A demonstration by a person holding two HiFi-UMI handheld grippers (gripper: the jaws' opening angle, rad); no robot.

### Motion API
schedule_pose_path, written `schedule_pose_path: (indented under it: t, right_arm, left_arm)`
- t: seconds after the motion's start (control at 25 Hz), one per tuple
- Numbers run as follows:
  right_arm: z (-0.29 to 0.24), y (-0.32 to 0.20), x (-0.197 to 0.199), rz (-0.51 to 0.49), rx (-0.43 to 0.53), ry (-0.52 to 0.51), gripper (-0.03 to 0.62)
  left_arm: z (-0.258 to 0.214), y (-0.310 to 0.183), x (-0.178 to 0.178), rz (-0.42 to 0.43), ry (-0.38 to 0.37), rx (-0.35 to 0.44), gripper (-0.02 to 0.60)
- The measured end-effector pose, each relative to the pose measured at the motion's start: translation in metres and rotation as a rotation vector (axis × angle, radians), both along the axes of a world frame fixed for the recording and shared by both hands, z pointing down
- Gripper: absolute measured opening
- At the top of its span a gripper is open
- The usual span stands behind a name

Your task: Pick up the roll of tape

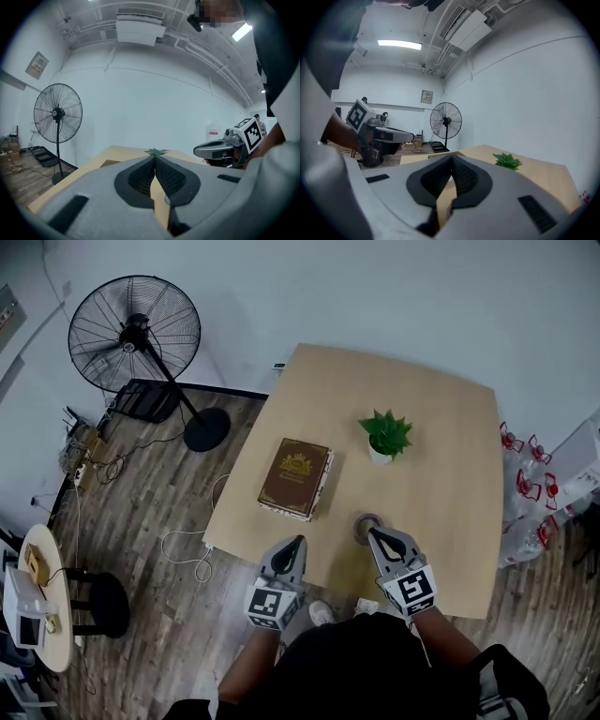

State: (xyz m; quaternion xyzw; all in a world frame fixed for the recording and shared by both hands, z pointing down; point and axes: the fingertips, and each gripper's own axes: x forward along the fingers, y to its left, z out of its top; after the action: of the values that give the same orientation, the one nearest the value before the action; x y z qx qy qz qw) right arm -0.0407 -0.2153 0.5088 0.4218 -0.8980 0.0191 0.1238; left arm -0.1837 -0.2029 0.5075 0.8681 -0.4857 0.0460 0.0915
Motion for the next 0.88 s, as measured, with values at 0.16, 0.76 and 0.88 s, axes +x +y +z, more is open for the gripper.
schedule_pose_path:
  t: [0.16, 0.76, 0.88]
  right_arm:
    - [0.019, -0.006, 0.017, -0.004, -0.047, 0.046, -0.006]
    - [0.097, -0.014, 0.012, -0.192, -0.224, 0.252, 0.14]
    - [0.116, -0.015, 0.008, -0.236, -0.274, 0.306, 0.155]
  left_arm:
    - [0.008, -0.019, 0.001, -0.02, -0.014, -0.014, 0.003]
    - [0.032, -0.029, 0.015, -0.027, -0.019, -0.06, 0.003]
    - [0.035, -0.028, 0.01, -0.04, -0.003, -0.078, 0.003]
